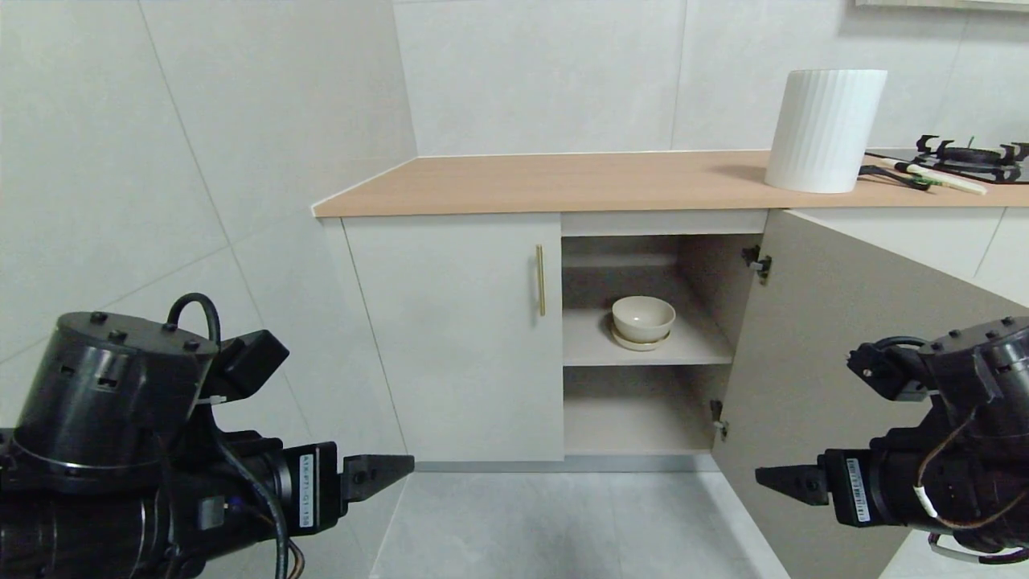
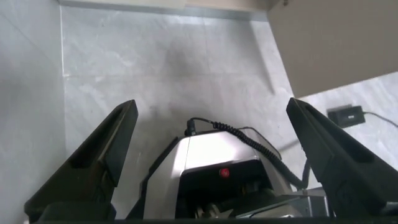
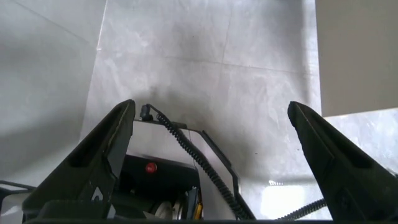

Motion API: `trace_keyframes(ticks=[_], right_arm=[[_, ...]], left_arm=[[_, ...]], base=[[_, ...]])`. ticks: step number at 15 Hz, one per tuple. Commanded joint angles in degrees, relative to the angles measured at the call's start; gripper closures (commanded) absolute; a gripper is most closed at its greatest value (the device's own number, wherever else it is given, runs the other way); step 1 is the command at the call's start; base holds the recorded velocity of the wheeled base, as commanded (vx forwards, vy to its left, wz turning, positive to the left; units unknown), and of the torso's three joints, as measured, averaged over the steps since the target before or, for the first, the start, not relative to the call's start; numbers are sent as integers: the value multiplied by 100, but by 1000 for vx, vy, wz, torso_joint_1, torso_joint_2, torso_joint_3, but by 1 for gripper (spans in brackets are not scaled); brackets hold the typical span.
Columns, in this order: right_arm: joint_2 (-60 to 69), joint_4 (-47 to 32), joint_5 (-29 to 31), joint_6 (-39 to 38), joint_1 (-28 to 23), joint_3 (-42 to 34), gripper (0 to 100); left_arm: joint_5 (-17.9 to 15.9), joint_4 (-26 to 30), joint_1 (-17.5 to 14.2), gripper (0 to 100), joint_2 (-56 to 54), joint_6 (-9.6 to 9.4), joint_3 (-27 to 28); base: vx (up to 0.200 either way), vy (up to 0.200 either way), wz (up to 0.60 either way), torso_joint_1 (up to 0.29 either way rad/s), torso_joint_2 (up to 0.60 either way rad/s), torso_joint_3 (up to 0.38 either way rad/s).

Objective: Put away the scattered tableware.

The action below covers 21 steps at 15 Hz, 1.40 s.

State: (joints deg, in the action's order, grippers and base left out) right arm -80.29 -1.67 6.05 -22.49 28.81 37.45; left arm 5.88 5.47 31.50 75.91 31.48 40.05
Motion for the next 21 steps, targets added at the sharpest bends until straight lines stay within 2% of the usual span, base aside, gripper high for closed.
trace_keyframes(ticks=[1, 7, 9, 14, 17, 21], right_arm=[[-22, 0, 2, -1, 2, -1, 0], [22, -105, 309, 34, -7, 26, 0], [127, -220, 309, 131, -15, 34, 0], [637, -949, 301, 360, -156, 289, 0], [822, -1951, 309, 474, -200, 623, 0], [620, -2004, 661, 694, -965, 702, 0]], left_arm=[[1, -2, -4, 0, 29, -1, -14], [28, -2, -4, 0, -15, -10, -14], [151, -2, -4, 0, -24, -19, -14], [230, -2, -4, 0, -6, -19, -6], [230, -11, -4, 0, -6, -19, -6], [230, -2, -4, 0, 3, -10, -6]], base=[[0, 0, 0, 0, 0, 0], [0, 0, 0, 0, 0, 0], [0, 0, 0, 0, 0, 0], [0, -200, 0, 1, 3, 3], [0, -200, 0, 1, 2, 4], [0, -200, 0, 1, 1, 4]])
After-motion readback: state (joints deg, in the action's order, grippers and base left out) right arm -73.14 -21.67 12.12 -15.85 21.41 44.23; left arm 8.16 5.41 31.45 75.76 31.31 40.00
